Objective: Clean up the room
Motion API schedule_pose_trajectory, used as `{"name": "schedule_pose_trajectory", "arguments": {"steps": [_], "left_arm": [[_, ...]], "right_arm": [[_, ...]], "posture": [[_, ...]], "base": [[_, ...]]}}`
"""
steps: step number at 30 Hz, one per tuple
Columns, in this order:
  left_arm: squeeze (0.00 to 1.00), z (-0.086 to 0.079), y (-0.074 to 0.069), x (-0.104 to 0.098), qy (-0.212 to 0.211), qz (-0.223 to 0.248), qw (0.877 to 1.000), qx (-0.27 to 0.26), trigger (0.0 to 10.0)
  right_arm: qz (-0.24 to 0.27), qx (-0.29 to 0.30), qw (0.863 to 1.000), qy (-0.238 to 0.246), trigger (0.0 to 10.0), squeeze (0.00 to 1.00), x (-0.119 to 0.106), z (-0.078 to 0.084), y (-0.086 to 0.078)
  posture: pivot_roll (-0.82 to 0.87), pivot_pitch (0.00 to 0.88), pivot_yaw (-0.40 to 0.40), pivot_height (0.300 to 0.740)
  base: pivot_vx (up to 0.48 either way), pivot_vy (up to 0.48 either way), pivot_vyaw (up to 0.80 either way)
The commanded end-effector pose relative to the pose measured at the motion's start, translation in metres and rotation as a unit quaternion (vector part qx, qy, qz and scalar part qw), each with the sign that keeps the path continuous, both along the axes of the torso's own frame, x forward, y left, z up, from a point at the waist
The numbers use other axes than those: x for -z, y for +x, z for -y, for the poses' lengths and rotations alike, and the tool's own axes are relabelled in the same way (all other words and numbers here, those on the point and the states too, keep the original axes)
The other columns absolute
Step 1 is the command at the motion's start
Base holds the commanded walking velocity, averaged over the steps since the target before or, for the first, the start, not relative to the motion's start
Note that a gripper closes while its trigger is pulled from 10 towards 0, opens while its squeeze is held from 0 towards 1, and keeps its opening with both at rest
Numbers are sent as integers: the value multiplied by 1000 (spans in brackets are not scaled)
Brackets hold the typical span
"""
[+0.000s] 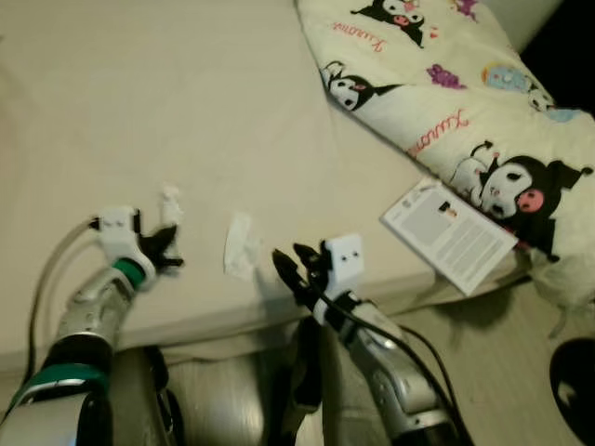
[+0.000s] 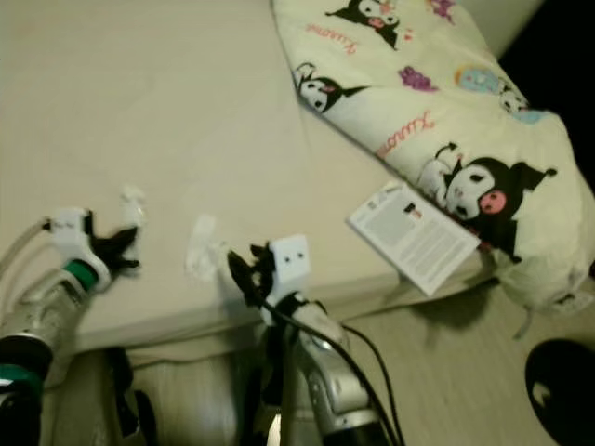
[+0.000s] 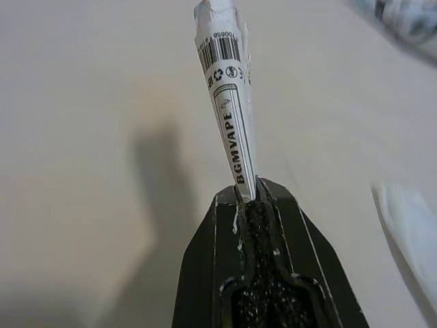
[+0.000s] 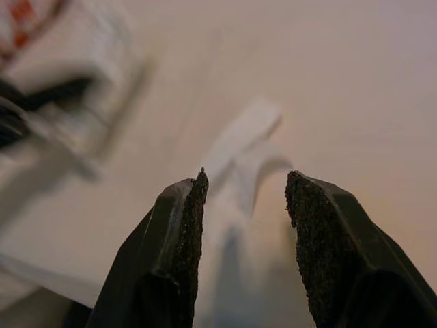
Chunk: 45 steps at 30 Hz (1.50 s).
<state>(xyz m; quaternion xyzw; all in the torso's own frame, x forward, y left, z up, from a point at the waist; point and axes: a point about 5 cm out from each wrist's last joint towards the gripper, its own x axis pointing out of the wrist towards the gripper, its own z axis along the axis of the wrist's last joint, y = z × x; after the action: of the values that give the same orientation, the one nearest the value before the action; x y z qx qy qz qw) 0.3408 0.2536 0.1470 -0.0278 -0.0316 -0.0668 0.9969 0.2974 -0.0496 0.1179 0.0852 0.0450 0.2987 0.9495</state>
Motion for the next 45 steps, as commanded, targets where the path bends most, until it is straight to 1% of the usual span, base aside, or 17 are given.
{"name": "schedule_pose_trajectory", "arguments": {"steps": [1,4,5,6,7,10,14,15,20,21,25,26,33,36,37,38,45], "left_arm": [[0,-5,-17,-24,40,42,998,-14,10000],[0,-17,-46,-59,75,91,992,-44,10000],[0,-17,-46,-59,75,91,992,-44,10000],[0,-20,-60,-73,91,108,988,-55,10000],[0,-20,-60,-73,91,108,988,-55,10000],[0,-14,-91,-97,146,137,978,-60,10000],[0,-9,-100,-98,159,137,976,-58,10000],[0,-4,-113,-94,159,133,976,-73,10000],[0,-3,-116,-93,158,132,975,-79,10000],[0,0,-120,-94,157,131,975,-84,10000],[0,3,-123,-96,155,130,976,-86,10000],[0,7,-126,-100,149,123,977,-92,10000],[0,13,-126,-103,138,109,980,-93,10000],[0,14,-125,-104,134,109,981,-93,10000],[0,15,-124,-104,133,109,981,-93,10000],[0,15,-124,-104,131,108,981,-94,10000],[0,16,-121,-101,120,98,983,-102,10000]], "right_arm": [[-14,-2,1000,-6,10000,0,9,-11,1],[-23,3,999,-25,10000,0,18,-19,6],[-23,3,999,-25,10000,0,18,-19,6],[-30,8,999,-39,10000,1000,23,-23,10],[-30,8,999,-39,10000,1000,23,-23,10],[-31,32,997,-59,10000,1000,28,-29,20],[-24,42,997,-65,10000,1000,27,-29,24],[-5,72,995,-72,10000,1000,21,-23,34],[2,84,994,-75,10000,1000,18,-20,38],[10,104,991,-83,10000,0,15,-16,43],[16,123,988,-97,10000,0,14,-11,48],[1,142,978,-151,10000,0,21,-7,53],[-80,119,967,-211,10000,0,51,-13,44],[-108,107,965,-213,7333,0,58,-15,40],[-110,107,964,-219,2431,0,60,-14,40],[-111,108,963,-219,0,0,59,-14,40],[-112,123,971,-173,0,0,48,-11,49]], "posture": [[157,316,-141,563],[200,319,-149,563],[200,319,-149,563],[235,322,-157,563],[235,322,-157,563],[308,328,-185,563],[332,332,-198,563],[364,339,-221,563],[364,339,-221,563],[377,340,-228,563],[382,340,-231,563],[384,339,-231,563],[381,331,-225,563],[381,331,-225,563],[382,329,-226,563],[382,321,-229,563],[376,296,-232,563]], "base": [[0,0,0],[0,0,0],[0,0,0],[0,0,0],[0,0,0],[0,0,0],[0,0,0],[0,0,0],[0,0,0],[0,0,0],[0,0,0],[0,0,0],[0,0,0],[0,0,0],[0,0,0],[0,0,0],[0,0,0]]}}
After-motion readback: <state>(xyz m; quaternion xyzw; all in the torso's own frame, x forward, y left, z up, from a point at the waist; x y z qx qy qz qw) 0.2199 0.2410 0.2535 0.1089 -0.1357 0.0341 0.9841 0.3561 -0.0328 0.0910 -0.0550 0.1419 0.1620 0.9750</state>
